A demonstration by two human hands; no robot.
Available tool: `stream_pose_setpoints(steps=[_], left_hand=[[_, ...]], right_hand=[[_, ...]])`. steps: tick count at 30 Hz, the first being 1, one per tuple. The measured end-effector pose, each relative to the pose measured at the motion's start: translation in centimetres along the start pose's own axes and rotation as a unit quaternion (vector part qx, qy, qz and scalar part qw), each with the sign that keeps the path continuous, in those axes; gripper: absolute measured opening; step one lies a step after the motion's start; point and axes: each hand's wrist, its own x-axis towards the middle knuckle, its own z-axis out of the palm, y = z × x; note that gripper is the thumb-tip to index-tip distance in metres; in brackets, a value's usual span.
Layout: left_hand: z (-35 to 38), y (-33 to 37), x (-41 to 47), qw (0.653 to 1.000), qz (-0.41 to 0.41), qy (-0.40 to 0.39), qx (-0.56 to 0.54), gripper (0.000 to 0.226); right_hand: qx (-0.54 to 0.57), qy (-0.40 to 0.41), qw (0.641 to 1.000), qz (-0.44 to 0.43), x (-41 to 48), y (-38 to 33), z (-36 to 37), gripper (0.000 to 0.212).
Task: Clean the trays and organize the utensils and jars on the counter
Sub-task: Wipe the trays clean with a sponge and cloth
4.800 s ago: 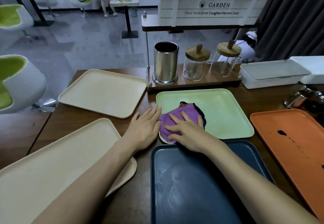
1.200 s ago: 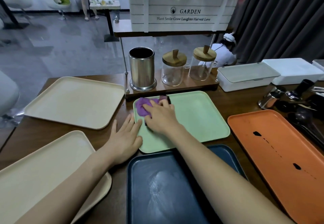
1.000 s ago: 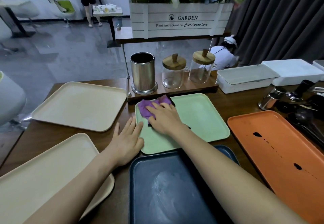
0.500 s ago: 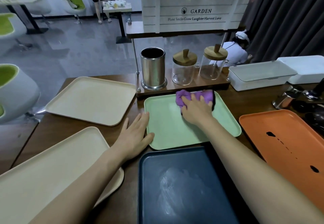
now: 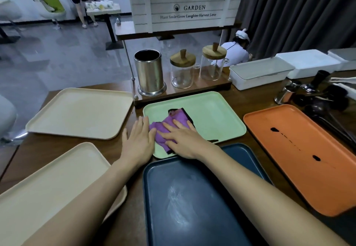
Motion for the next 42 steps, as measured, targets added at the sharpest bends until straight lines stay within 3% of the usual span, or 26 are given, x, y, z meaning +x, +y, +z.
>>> stream_pose_setpoints(steps=[3, 9, 12, 14, 18, 21, 24, 31, 36, 42], left_hand=[[0.0, 0.1, -0.1, 1.0, 0.002, 0.024, 0.013, 0.058], [0.4, 0.2, -0.2, 0.998, -0.007, 0.051, 0.025, 0.058], [0.8, 0.3, -0.3, 0.997, -0.011, 0.066, 0.034, 0.059], [1.0, 0.3, -0.2, 0.997, -0.014, 0.066, 0.032, 0.06], [1.1, 0.2, 0.1, 0.998, -0.017, 0.048, 0.038, 0.062], [0.9, 0.0, 0.1, 0.998, -0.012, 0.034, 0.045, 0.062], [0.3, 0.1, 0.0, 0.999, -0.012, 0.021, 0.038, 0.061], [0.4, 0.2, -0.1, 0.999, -0.015, 0.022, 0.036, 0.062], [0.4, 0.5, 0.0, 0.999, -0.018, 0.016, 0.037, 0.062], [0.5, 0.4, 0.1, 0.999, -0.021, 0.012, 0.049, 0.063]], right_hand=[[-0.005, -0.009, 1.0, 0.024, -1.1, 1.3, -0.4, 0.051], [-0.023, -0.015, 0.979, 0.204, -4.4, 10.0, -3.1, 0.055], [-0.05, -0.017, 0.97, 0.237, -3.8, 8.6, -2.4, 0.062], [-0.058, -0.019, 0.972, 0.226, -2.9, 5.8, -1.5, 0.063], [-0.014, -0.033, 0.992, 0.123, -0.6, -0.1, -0.6, 0.063], [0.004, -0.047, 0.996, 0.078, -0.2, -0.9, -0.6, 0.07], [0.023, -0.064, 0.994, 0.081, -1.2, 1.9, -2.0, 0.079], [0.001, -0.127, 0.974, 0.188, -3.7, 12.2, -6.7, 0.084], [0.027, -0.081, 0.983, 0.16, -3.6, 9.8, -4.9, 0.083], [0.017, -0.036, 0.996, 0.085, 0.8, 1.0, -1.0, 0.087]])
